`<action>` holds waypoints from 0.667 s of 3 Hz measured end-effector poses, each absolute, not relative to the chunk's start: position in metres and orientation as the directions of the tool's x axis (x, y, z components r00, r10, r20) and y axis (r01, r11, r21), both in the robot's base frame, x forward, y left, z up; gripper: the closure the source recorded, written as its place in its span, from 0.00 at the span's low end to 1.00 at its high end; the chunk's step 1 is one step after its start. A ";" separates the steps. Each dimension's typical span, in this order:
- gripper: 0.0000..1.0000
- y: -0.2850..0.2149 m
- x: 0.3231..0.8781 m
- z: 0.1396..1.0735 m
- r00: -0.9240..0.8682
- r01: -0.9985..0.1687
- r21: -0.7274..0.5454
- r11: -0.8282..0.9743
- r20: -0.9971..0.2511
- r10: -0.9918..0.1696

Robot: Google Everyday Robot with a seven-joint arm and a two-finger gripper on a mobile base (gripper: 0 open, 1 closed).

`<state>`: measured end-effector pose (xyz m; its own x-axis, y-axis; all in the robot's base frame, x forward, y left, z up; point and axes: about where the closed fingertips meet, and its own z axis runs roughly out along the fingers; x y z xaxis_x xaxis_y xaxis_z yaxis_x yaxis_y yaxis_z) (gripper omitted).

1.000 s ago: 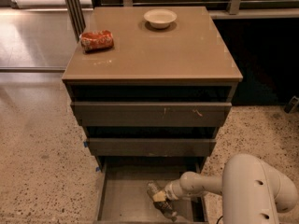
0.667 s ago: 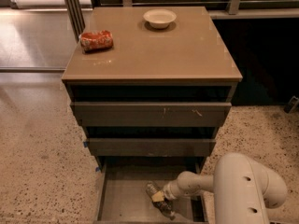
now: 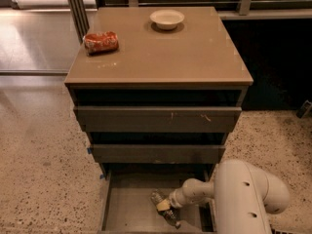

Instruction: Place water bottle into bottom drawer

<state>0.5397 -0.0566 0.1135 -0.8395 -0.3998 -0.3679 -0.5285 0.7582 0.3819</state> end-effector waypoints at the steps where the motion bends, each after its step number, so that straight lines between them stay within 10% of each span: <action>1: 0.51 -0.057 0.540 0.113 -0.840 -0.528 0.382 0.758 -0.368 -0.400; 2: 0.28 -0.057 0.540 0.113 -0.840 -0.528 0.382 0.758 -0.368 -0.400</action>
Offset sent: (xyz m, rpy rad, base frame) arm 0.0000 0.0000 0.0000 0.0000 0.0000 0.0000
